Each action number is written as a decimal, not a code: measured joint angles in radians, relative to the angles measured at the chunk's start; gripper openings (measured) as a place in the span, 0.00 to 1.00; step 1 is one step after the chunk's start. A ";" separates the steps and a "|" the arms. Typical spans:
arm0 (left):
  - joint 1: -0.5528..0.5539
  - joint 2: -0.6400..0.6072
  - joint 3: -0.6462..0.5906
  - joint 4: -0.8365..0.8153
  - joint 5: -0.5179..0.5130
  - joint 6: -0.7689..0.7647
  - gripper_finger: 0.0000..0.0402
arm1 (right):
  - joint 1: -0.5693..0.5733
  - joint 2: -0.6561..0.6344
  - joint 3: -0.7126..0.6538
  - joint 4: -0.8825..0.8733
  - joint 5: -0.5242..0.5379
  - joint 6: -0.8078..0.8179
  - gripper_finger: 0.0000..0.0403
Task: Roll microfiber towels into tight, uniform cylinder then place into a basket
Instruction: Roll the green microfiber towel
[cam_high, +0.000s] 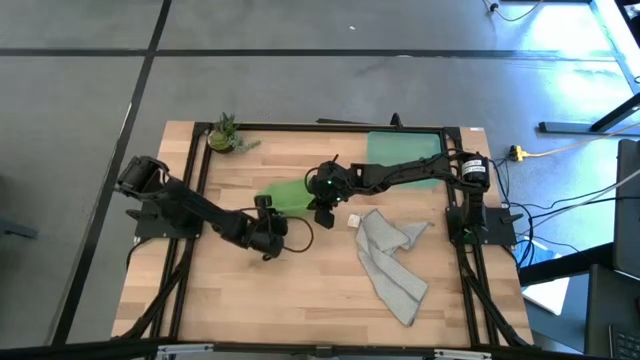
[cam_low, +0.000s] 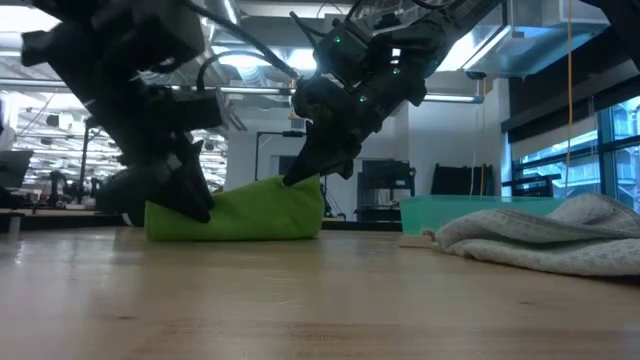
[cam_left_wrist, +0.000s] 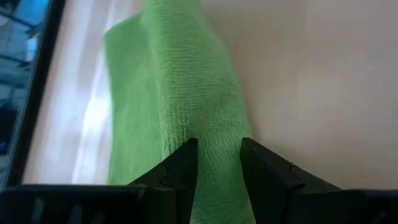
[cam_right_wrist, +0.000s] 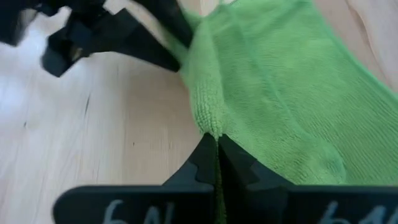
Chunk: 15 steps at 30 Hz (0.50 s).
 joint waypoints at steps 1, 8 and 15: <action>0.010 0.000 0.000 -0.002 -0.005 0.000 0.29 | 0.000 0.000 0.000 0.000 0.000 0.000 0.01; 0.064 0.000 0.000 -0.005 -0.007 0.046 0.29 | 0.000 0.000 0.000 -0.022 0.036 0.002 0.01; 0.109 0.000 0.000 0.006 -0.021 0.143 0.29 | 0.000 0.000 0.000 -0.065 0.036 0.003 0.01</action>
